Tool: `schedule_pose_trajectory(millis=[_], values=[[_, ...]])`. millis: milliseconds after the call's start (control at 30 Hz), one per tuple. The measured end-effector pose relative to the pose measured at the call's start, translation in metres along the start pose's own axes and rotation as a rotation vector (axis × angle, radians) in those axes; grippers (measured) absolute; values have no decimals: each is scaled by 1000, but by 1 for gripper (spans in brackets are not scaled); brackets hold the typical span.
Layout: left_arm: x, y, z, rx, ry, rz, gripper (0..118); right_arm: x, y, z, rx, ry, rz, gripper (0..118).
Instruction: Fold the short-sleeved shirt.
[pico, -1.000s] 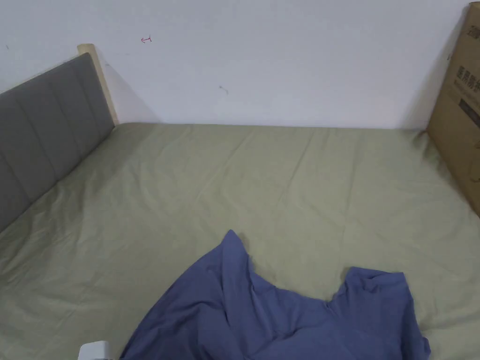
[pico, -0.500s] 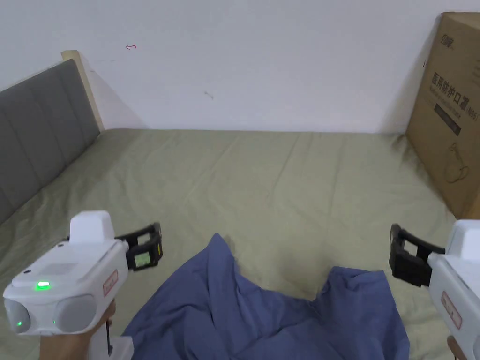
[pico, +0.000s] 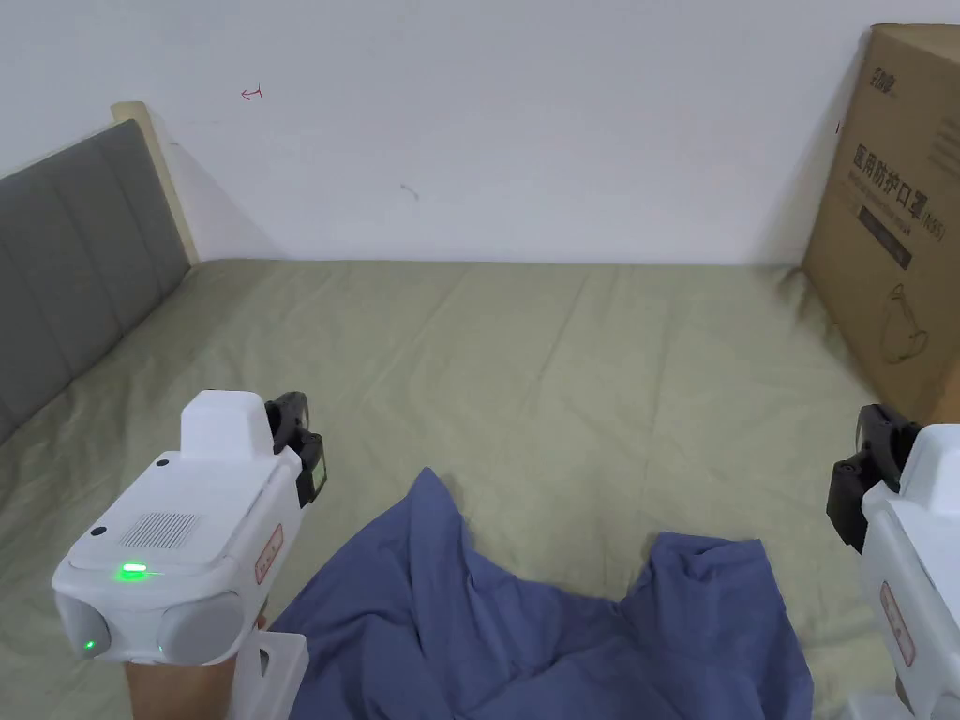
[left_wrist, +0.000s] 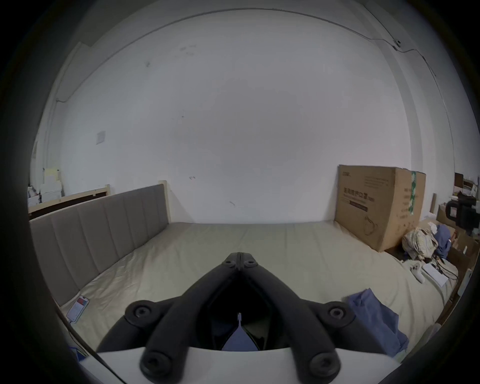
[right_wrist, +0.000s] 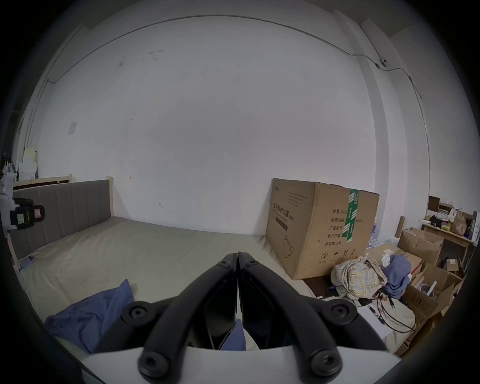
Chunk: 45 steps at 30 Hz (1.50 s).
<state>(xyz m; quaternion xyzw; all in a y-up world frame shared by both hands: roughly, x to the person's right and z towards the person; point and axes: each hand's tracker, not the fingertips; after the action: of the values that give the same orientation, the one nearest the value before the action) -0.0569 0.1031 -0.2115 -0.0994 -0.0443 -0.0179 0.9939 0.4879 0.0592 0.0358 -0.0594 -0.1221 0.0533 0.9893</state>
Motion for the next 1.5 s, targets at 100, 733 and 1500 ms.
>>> schedule_pose_trajectory(millis=[100,733,1500], values=[[0,-2,-17,-41,-27,15,0,-1,1,-5,-5,-10,6,0],[9,-120,-350,-817,-20,-9,112,4,-15,-90,-215,-43,45,0],[24,-107,-302,-738,-145,-29,0,39,-87,-132,-648,36,-103,29]])
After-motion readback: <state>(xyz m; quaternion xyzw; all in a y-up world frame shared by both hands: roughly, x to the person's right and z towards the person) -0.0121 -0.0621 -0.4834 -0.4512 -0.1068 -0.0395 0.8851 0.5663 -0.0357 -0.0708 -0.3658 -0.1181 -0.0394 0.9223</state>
